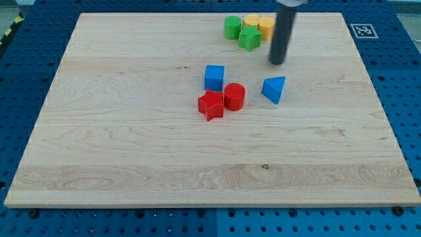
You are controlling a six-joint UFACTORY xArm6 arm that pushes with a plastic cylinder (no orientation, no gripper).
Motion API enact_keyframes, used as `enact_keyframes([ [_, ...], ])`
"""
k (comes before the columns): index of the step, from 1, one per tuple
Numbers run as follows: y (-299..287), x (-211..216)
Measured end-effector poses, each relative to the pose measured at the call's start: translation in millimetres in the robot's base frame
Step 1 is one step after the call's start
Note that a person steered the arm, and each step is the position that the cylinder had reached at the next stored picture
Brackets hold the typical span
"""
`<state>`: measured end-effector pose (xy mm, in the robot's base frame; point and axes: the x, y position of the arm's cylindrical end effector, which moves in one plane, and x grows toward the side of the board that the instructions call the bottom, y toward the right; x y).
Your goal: Move the blue triangle to the group of blocks
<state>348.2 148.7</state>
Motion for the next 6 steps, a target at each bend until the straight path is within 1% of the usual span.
enact_keyframes([
  [1,34.5,33.1],
  [2,34.7,80.6],
  [3,33.2,80.5],
  [4,18.6,69.3],
  [6,-14.3,67.1],
])
